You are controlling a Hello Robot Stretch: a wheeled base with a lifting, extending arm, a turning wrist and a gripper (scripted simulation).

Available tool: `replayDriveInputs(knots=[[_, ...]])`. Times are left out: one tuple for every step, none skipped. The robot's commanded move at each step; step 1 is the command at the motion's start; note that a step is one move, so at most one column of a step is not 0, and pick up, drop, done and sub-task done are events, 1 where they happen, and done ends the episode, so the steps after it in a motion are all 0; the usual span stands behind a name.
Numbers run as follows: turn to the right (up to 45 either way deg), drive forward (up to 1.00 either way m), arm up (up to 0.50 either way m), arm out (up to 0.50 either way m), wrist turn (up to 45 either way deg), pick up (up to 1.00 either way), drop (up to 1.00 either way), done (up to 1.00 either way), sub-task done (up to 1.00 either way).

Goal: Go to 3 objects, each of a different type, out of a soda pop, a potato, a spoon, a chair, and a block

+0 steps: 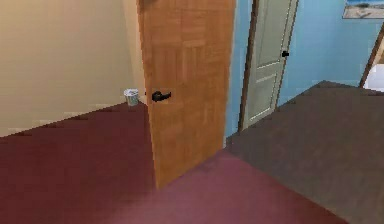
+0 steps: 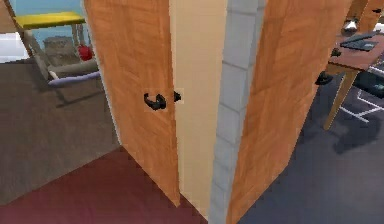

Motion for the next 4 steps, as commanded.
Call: replayDriveInputs(knots=[[42.0, 0.00, 0.00, 0.00, 0.0, 0.00, 0.00, 0.00, 0.00], [0.0, 0.55, 0.00, 0.00, 0.0, 0.00, 0.00, 0.00, 0.00], [6.0, 0.00, 0.00, 0.00, 0.0, 0.00, 0.00, 0.00, 0.00], [0.0, 1.00, 0.00, 0.00, 0.0, 0.00, 0.00, 0.00, 0.00]])
